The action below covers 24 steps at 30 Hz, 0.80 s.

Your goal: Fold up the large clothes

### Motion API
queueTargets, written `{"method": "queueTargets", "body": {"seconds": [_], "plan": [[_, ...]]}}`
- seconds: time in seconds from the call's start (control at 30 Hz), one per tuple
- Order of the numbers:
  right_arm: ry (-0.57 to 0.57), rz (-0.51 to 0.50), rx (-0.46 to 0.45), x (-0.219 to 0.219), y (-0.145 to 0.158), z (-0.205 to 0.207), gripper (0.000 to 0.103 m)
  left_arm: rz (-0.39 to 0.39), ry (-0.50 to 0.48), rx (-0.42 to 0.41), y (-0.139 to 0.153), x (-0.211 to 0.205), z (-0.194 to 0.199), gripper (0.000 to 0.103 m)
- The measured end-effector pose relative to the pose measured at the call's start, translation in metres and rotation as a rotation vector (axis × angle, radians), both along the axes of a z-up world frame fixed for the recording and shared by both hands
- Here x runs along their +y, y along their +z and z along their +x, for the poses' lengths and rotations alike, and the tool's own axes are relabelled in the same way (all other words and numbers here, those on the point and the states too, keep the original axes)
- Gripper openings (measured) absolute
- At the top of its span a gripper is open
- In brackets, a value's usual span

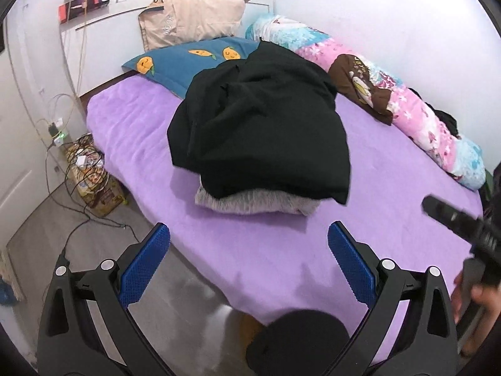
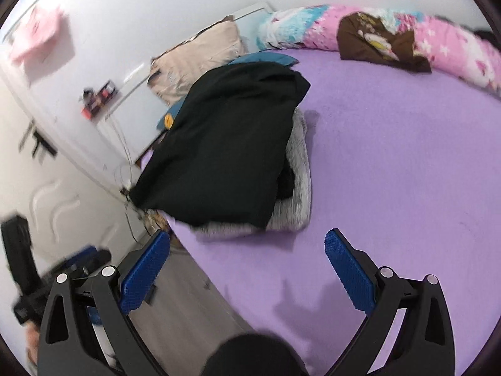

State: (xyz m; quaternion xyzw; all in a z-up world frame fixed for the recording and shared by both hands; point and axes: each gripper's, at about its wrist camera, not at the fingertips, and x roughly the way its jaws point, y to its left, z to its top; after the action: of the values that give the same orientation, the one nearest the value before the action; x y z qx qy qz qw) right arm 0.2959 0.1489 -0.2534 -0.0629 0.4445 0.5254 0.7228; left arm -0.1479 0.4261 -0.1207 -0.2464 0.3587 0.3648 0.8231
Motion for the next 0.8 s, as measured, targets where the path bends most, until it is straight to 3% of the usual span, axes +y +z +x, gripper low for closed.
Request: {"method": "queueTargets", "body": {"seconds": [0.13, 0.23, 0.4, 0.53, 0.63, 0.8], "plan": [[0.032, -0.032, -0.131, -0.023, 0.016, -0.047, 0.098, 0.089, 0.022, 0.015, 0.015, -0.037, -0.015, 0.097], [0.051, -0.023, -0.17, -0.042, 0.025, -0.076, 0.098, 0.128, 0.055, 0.015, 0.026, -0.059, -0.028, 0.097], [0.079, -0.015, -0.199, -0.07, 0.038, -0.107, 0.098, 0.184, 0.087, 0.0, 0.043, -0.093, -0.049, 0.097], [0.063, -0.029, -0.208, -0.09, 0.047, -0.121, 0.098, 0.183, 0.115, -0.004, 0.056, -0.116, -0.063, 0.097], [0.037, 0.01, -0.227, -0.11, 0.058, -0.127, 0.098, 0.229, 0.11, 0.002, 0.066, -0.14, -0.069, 0.097], [0.028, 0.054, -0.229, -0.133, 0.07, -0.137, 0.098, 0.229, 0.112, 0.014, 0.073, -0.166, -0.073, 0.097]]}}
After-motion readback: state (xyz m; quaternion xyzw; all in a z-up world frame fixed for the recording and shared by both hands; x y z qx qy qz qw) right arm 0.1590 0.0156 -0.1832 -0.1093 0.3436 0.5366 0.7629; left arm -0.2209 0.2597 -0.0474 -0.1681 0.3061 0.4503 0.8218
